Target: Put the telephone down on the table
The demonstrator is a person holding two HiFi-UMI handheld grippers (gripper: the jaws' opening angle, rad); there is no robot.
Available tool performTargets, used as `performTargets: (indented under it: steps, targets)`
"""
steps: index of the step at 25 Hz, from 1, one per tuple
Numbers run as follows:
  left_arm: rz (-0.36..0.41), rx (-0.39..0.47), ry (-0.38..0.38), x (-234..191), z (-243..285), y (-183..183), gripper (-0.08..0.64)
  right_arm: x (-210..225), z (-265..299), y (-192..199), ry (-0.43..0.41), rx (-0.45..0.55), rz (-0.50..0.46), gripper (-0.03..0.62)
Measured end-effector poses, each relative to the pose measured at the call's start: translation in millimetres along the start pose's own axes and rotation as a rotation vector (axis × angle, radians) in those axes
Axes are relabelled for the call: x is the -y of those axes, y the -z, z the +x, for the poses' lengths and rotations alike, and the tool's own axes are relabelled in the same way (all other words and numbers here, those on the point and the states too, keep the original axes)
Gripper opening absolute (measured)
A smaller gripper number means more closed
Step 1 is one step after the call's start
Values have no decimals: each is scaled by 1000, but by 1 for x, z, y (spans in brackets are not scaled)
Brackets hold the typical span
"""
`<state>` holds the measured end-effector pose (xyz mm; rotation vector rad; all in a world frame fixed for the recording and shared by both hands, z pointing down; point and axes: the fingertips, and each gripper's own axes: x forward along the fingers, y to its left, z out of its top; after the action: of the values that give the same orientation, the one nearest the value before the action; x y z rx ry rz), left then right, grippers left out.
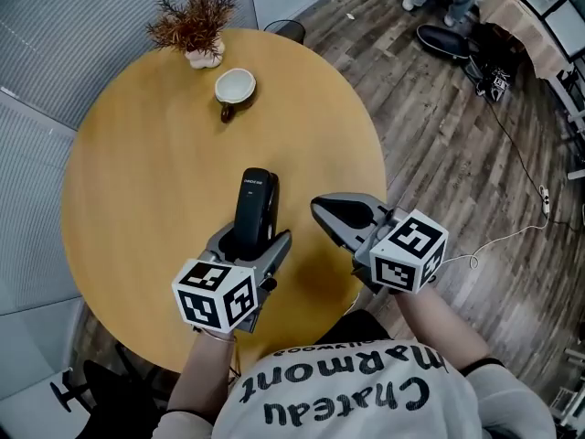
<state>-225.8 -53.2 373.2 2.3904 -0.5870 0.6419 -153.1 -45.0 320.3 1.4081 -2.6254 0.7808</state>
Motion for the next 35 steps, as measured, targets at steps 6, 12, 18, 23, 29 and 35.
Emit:
performTargets:
  steps: [6, 12, 18, 23, 29, 35]
  targets:
    - [9, 1, 21, 17, 18, -16, 334, 8, 6, -8, -6, -42, -1, 14]
    - [9, -9, 20, 36, 42, -20, 334, 23, 5, -11, -60, -64, -24, 15]
    - [36, -20, -38, 26, 73, -46, 333, 70, 17, -21, -124, -48, 8, 14]
    - [0, 12, -124, 17, 101, -84, 333, 111, 29, -45, -203, -64, -28, 15]
    - [-73, 29, -208, 9, 137, -123, 334, 150, 37, -70, -305, -133, -69, 14]
    - [-149, 13, -260, -5, 181, -139, 334, 188, 49, -80, -382, -173, -57, 14]
